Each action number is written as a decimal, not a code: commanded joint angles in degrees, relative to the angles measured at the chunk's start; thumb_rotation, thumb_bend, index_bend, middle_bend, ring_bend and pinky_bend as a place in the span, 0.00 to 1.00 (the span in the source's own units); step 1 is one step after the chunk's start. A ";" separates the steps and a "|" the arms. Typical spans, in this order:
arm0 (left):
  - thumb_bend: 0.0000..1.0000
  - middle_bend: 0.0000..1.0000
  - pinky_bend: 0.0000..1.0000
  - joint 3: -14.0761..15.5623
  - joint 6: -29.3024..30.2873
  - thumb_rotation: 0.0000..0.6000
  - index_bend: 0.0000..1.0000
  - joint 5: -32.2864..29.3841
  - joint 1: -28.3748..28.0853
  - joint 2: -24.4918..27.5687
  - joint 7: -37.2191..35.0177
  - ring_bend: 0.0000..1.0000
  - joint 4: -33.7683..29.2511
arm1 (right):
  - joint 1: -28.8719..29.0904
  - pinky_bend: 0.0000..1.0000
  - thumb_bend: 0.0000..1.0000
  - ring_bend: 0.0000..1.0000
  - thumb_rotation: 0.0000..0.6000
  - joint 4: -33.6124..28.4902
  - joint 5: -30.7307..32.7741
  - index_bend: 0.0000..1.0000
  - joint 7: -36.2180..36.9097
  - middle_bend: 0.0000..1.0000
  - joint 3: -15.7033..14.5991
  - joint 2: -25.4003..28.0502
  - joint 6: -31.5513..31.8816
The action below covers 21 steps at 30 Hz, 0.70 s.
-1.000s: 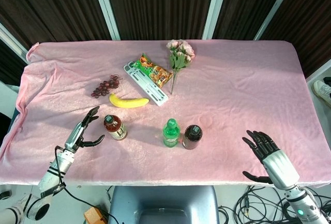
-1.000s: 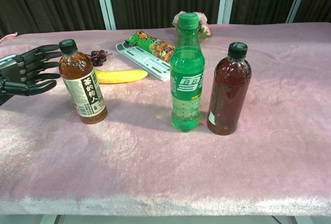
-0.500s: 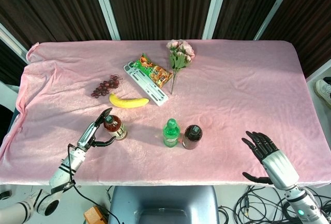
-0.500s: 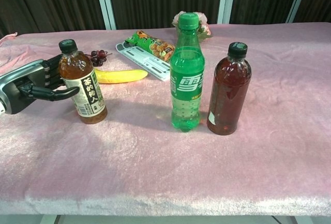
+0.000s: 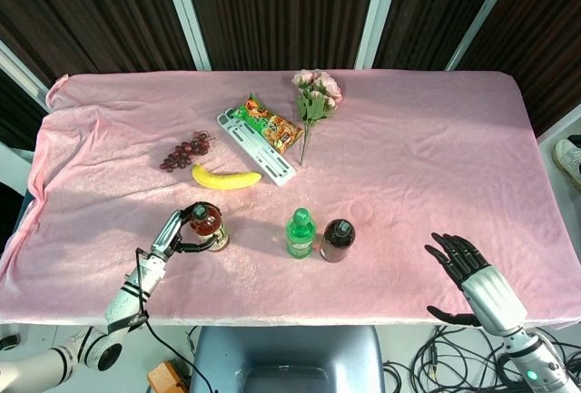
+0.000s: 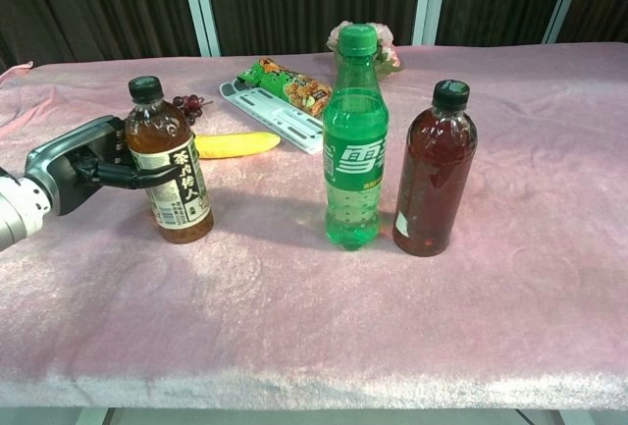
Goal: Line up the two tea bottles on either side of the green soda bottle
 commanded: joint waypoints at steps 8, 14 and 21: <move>0.34 0.65 0.43 0.03 7.23 1.00 0.61 2.25 1.78 -0.39 3.19 0.41 -3.66 | 0.10 0.21 0.29 0.02 1.00 -0.19 -0.69 0.00 0.18 0.00 -0.13 0.10 -0.83; 0.33 0.65 0.43 0.02 7.77 1.00 0.60 2.57 1.15 -1.76 8.42 0.41 -8.12 | 0.30 0.21 0.29 0.02 1.00 -0.32 -1.14 0.00 -0.05 0.00 -0.30 -0.01 -1.67; 0.33 0.65 0.41 -2.09 4.90 1.00 0.60 -0.36 -1.11 -4.97 14.27 0.40 -10.20 | 0.30 0.21 0.29 0.02 1.00 -0.34 -1.48 0.00 0.08 0.00 -0.65 0.25 -2.26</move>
